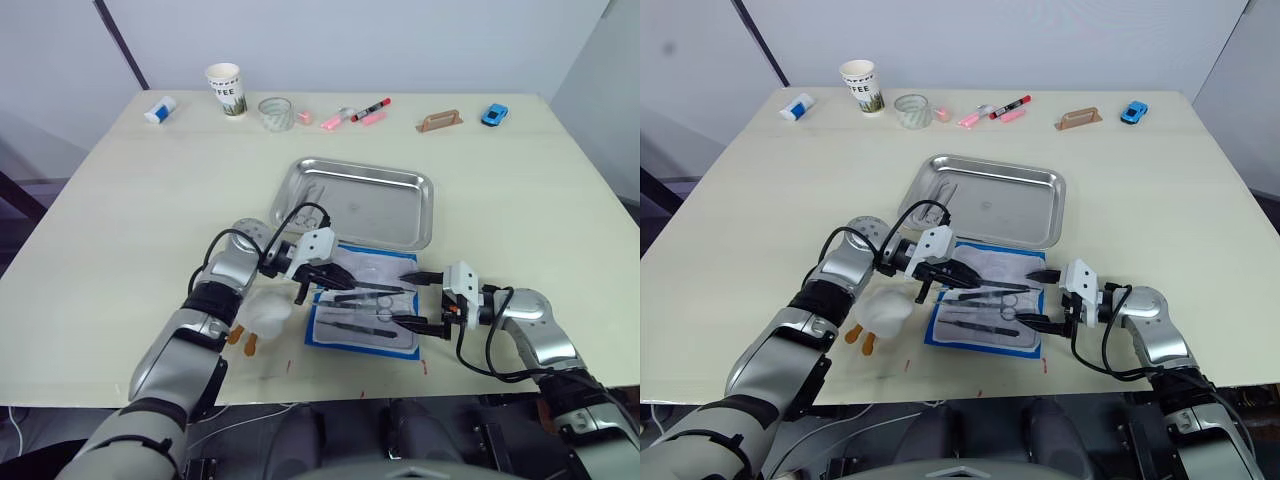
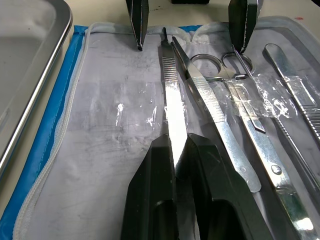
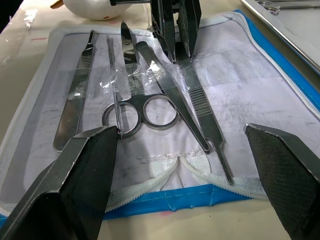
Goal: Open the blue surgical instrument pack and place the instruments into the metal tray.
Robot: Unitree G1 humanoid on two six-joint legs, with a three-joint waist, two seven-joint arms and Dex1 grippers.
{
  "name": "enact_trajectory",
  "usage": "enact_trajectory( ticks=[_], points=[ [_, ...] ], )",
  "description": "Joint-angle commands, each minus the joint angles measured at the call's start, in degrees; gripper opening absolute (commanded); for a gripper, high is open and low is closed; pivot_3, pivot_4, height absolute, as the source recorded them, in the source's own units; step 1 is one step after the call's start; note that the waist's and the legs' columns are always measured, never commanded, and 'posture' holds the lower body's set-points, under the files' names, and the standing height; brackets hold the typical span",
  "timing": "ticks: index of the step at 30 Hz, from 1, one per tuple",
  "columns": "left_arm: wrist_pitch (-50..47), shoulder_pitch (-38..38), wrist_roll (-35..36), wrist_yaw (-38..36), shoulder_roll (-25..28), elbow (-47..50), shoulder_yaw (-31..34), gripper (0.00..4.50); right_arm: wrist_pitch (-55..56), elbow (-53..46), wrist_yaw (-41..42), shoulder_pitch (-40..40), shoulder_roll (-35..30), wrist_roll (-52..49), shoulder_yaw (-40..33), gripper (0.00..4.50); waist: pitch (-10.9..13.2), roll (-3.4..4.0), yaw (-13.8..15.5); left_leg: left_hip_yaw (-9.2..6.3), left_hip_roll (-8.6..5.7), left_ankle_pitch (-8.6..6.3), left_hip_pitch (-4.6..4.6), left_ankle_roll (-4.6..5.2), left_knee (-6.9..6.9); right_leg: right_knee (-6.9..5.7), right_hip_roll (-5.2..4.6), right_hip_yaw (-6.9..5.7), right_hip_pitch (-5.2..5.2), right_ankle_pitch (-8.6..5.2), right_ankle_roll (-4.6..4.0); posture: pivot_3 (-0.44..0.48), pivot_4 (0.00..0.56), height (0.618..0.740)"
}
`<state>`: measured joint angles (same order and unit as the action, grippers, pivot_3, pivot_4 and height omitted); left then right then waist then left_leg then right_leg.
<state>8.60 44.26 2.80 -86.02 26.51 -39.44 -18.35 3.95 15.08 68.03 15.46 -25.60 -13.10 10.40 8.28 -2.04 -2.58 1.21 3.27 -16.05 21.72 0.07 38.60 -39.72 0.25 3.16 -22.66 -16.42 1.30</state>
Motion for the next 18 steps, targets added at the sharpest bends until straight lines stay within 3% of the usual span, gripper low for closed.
enact_trajectory(
  ticks=[1,10,18],
  points=[
    [0.7,0.6,-0.9,0.3,-0.1,-0.8,0.1,0.02,-2.7,4.2,-0.6,-2.0,0.0,3.2,3.1,4.41,0.0,0.0,0.0,0.0,0.0,0.0,0.0,0.0,0.0,0.0,0.0,-0.01,0.0,0.0,0.0,0.0,0.15,0.725],
    [-1.9,2.4,-0.7,-0.3,0.5,2.3,0.3,0.02,-3.0,4.2,-0.4,-1.9,0.0,3.2,3.2,4.41,0.0,0.0,0.0,0.0,0.0,0.0,0.01,0.0,0.0,0.0,0.01,-0.01,0.0,0.0,0.0,0.0,0.15,0.725],
    [-12.3,3.5,-3.6,1.6,2.6,9.6,-0.9,0.02,-3.0,4.4,-0.3,-1.8,0.1,3.2,3.3,4.41,0.0,0.0,0.0,0.0,0.0,0.0,0.01,0.0,0.0,0.0,0.02,0.0,-0.01,0.0,0.0,0.0,0.15,0.725]
  ],
)
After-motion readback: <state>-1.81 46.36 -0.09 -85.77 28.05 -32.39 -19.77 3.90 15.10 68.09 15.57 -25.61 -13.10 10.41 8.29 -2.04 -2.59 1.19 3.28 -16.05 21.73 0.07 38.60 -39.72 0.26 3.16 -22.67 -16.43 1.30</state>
